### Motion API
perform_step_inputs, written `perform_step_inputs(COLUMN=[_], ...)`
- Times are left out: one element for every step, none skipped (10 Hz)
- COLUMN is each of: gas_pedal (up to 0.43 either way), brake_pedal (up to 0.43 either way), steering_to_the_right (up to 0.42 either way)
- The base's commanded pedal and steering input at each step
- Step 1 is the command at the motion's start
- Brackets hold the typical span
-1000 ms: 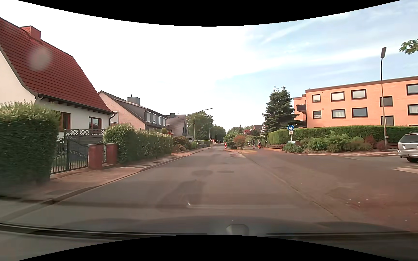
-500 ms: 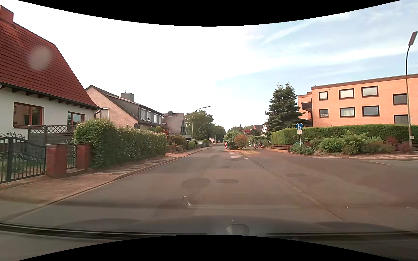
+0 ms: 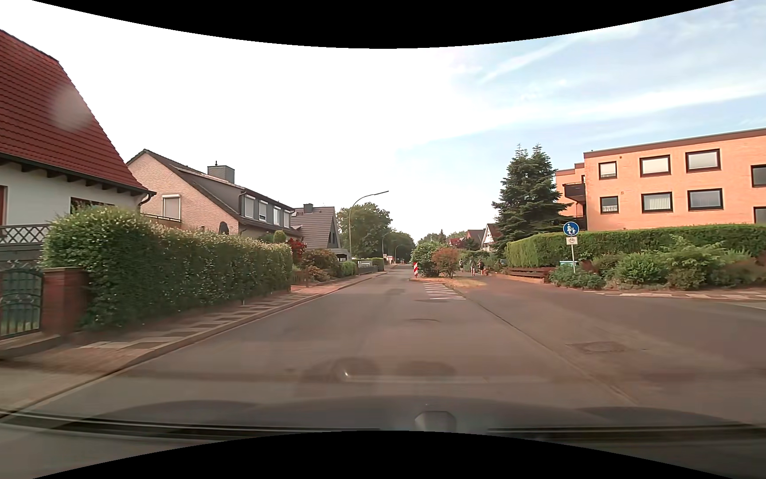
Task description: Follow the waypoints while adhering to traffic rules and regulations
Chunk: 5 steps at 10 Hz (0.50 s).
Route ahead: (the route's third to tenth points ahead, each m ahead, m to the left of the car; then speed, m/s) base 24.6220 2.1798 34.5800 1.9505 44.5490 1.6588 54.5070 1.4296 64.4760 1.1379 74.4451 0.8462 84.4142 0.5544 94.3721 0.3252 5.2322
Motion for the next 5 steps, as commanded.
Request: perform_step_inputs(gas_pedal=[0.15,0.15,0.15,0.15,0.15], brake_pedal=[0.0,0.0,0.0,0.0,0.0], steering_to_the_right=[-0.011,-0.011,-0.015,-0.016,-0.016])
